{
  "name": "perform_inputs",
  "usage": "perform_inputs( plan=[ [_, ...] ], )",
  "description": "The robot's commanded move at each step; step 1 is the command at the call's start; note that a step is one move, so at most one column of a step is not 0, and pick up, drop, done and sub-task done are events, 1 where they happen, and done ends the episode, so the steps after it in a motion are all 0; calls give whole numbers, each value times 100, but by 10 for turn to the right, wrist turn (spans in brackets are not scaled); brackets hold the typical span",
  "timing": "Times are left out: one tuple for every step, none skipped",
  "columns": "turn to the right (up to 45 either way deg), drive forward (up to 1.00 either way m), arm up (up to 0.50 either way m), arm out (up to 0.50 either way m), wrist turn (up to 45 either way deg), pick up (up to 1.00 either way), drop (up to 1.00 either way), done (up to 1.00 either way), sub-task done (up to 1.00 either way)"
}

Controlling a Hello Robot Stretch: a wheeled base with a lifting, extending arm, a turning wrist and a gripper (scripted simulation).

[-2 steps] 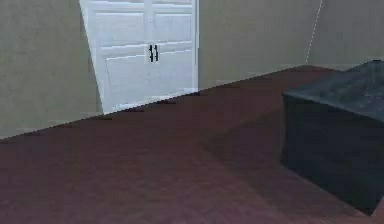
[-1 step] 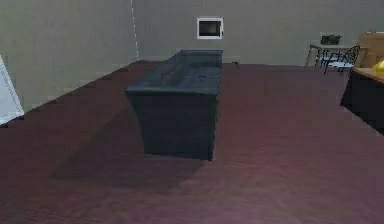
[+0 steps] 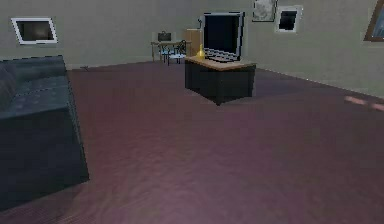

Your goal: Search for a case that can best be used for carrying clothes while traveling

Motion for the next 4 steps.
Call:
perform_inputs(
  plan=[
    [0, 20, 0, 0, 0, 0, 0, 0, 0],
    [450, 0, 0, 0, 0, 0, 0, 0, 0],
    [120, 0, 0, 0, 0, 0, 0, 0, 0],
    [0, 100, 0, 0, 0, 0, 0, 0, 0]
  ],
)
